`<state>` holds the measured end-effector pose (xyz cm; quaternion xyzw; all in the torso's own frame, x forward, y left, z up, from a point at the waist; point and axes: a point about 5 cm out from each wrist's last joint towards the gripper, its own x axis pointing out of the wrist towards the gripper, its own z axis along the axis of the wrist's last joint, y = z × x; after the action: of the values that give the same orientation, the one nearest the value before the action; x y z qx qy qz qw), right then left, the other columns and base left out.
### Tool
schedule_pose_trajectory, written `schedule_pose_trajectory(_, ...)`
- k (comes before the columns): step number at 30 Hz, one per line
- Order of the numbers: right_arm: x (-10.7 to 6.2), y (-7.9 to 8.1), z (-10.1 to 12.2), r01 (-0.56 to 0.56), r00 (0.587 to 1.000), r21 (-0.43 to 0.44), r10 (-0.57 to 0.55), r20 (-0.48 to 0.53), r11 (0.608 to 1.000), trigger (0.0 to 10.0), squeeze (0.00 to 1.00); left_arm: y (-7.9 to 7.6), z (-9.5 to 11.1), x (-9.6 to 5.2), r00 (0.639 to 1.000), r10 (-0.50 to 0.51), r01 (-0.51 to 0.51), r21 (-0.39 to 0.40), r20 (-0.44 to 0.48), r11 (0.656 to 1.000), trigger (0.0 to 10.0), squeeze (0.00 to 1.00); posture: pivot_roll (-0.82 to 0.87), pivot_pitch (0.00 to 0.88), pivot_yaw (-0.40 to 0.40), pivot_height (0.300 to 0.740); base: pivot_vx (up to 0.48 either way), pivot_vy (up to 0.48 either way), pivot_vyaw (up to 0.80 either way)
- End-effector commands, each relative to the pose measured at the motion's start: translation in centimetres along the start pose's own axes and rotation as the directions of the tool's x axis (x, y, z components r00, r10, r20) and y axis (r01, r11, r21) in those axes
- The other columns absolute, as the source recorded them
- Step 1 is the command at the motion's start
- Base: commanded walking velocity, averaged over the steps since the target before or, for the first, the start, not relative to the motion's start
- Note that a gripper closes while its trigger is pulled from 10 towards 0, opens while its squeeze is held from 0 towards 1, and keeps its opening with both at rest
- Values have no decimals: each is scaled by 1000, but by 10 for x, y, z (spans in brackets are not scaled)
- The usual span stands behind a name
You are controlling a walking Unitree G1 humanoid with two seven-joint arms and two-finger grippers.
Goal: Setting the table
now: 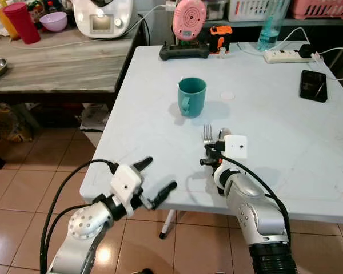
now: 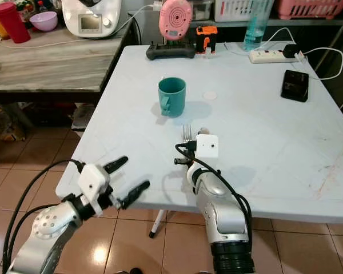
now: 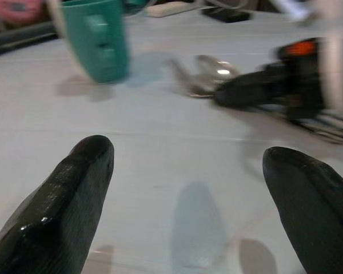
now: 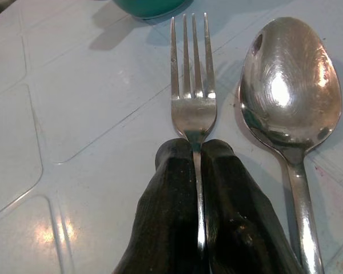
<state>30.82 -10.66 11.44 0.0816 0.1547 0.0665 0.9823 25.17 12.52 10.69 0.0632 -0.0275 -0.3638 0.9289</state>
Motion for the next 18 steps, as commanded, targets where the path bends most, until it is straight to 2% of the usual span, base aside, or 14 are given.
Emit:
schedule_pose_trajectory(1, -3, -5, 2, 28, 999, 23, -28, 22, 999, 0, 0, 14, 1, -1, 995, 105, -105, 28, -1, 994, 10000, 0, -157, 117, 80, 740, 0, 0, 0)
schedule_pose_trajectory(2, -4, -5, 7, 27, 999, 26, -28, 46, 999, 0, 0, 17, 1, 0, 990, 138, -138, 31, 2, 990, 10000, 0, -156, 116, 80, 740, 0, 0, 0)
schedule_pose_trajectory(5, -8, -7, 19, 30, 991, 3, -30, 129, 1000, 0, 0, 27, -3, 2, 967, 254, -254, -40, -5, 967, 10000, 0, -157, 112, 79, 740, 0, 0, 0)
schedule_pose_trajectory(9, -11, -8, 29, 12, 983, 31, -18, 182, 999, 0, 0, 33, -4, 2, 948, 318, -318, -47, -4, 947, 10000, 0, -164, 105, 80, 740, 0, 0, 0)
schedule_pose_trajectory(10, -12, -8, 31, 11, 981, 32, -16, 192, 999, 941, 0, 35, -4, 3, 941, 339, -339, -63, -9, 939, 10000, 0, -164, 105, 80, 740, 0, 0, 0)
schedule_pose_trajectory(11, -12, -8, 31, 11, 981, 32, -16, 192, 999, 941, 0, 35, -4, 3, 941, 339, -339, -63, -9, 939, 10000, 0, -164, 105, 80, 740, 0, 0, 0)
schedule_pose_trajectory(12, -14, -7, 35, 0, 975, 34, -7, 223, 999, 10000, 0, 40, -4, 5, 926, 377, -377, -85, -10, 922, 10000, 0, -168, 101, 81, 740, 0, 0, 0)
schedule_pose_trajectory(18, -18, -3, 42, -13, 961, 43, 0, 276, 999, 10000, 0, 44, 0, 12, 915, 403, -400, -101, 3, 911, 10000, 0, -173, 100, 79, 740, 0, 0, 0)
